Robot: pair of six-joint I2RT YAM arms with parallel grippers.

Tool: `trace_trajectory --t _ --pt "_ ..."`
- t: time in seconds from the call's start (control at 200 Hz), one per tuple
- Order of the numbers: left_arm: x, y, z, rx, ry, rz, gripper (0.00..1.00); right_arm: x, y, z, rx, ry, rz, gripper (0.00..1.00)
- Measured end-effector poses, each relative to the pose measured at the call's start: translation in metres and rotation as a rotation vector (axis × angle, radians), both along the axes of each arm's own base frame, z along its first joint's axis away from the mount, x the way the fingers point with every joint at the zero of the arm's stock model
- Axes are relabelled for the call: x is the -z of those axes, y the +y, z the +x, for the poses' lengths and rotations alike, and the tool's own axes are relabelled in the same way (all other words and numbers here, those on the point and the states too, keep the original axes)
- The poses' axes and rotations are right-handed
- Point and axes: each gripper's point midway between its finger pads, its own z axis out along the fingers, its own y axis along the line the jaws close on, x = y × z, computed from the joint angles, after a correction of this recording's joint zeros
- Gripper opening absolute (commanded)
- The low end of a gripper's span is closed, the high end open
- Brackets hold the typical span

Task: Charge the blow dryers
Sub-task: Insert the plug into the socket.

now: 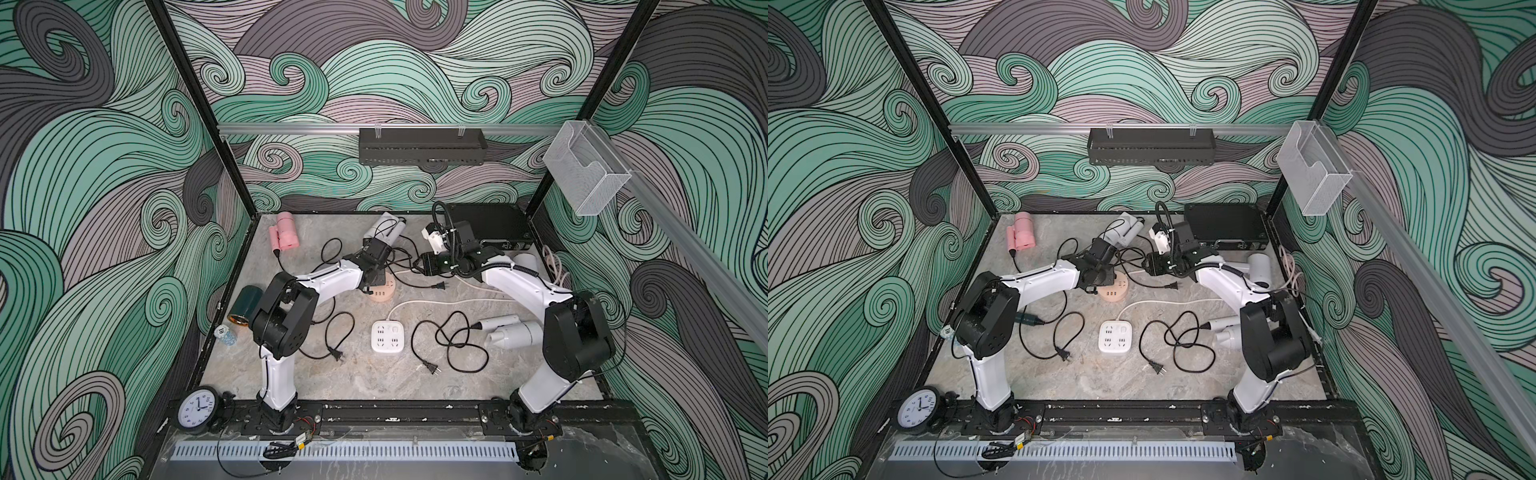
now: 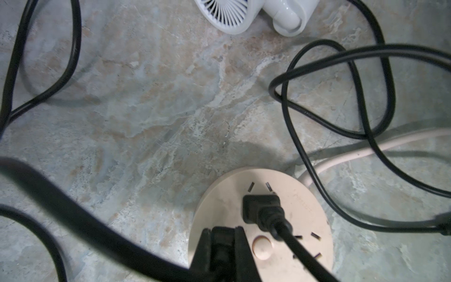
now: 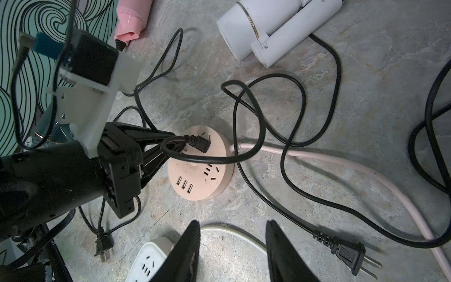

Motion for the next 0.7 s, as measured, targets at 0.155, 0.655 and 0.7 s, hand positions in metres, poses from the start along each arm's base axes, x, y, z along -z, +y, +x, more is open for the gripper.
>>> trace_trajectory --t 0.155,0.655,0.7 --pt "0.0010 0.0008 -0.0007 -0.009 -0.016 0.001 0.00 0.0009 0.0000 0.0000 0.000 0.002 -0.001 0.45" --pt "0.0036 -0.0014 -0.0078 -0.039 -0.062 0.039 0.00 0.0070 -0.0010 0.0009 0.005 0.012 -0.012 0.45" --pt "0.0046 -0.0014 -0.0091 -0.043 -0.072 0.044 0.00 0.0070 -0.0011 0.0011 0.006 0.011 -0.013 0.45"
